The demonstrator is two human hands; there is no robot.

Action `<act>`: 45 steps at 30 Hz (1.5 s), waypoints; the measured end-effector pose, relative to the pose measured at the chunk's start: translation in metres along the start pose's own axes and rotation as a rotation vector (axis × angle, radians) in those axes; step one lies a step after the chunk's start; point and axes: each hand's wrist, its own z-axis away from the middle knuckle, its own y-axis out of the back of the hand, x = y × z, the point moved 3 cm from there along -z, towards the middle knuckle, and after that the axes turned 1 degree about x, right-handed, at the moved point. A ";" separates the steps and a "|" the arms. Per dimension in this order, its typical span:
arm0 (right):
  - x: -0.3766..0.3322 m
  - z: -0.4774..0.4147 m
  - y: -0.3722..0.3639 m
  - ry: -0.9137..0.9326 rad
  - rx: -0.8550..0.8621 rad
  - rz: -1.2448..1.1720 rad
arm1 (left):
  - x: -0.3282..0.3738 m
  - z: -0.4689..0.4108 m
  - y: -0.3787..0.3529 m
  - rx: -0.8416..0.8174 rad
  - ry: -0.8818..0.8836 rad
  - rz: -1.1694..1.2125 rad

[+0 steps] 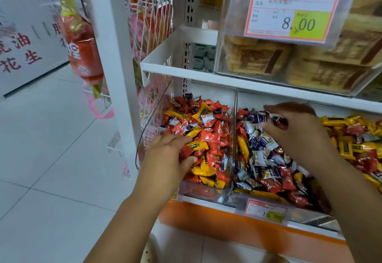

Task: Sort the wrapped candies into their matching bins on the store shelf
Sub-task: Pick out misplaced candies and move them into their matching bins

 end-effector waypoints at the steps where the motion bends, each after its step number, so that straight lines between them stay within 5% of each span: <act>1: 0.001 0.004 0.000 0.027 -0.017 -0.010 | 0.003 0.000 -0.002 -0.010 -0.023 0.009; 6: -0.044 0.025 -0.024 0.330 -0.278 -0.022 | 0.015 0.001 -0.009 -0.075 -0.094 0.042; 10: -0.054 0.029 -0.048 0.298 -0.474 0.135 | 0.013 0.001 -0.005 -0.077 -0.081 0.018; 15: -0.059 0.024 -0.044 0.314 -0.347 0.013 | -0.003 0.003 0.006 -0.082 -0.023 -0.024; 20: -0.033 0.012 -0.005 0.092 0.071 -0.086 | -0.011 0.009 0.014 -0.035 0.030 -0.010; 23: -0.019 0.007 -0.010 -0.043 0.004 0.017 | -0.012 0.010 0.016 -0.020 0.078 0.007; 28: -0.064 -0.016 -0.055 0.197 -0.121 -0.112 | -0.014 0.005 0.014 -0.014 0.152 0.028; 33: -0.067 -0.055 -0.097 0.204 -0.317 0.068 | -0.022 -0.003 0.016 0.038 0.192 0.070; 38: -0.059 -0.063 -0.106 0.209 -0.323 0.221 | -0.021 -0.022 0.008 0.015 0.200 0.094; 45: -0.065 -0.064 -0.099 0.203 -0.250 -0.007 | -0.021 -0.042 -0.010 0.018 0.164 0.059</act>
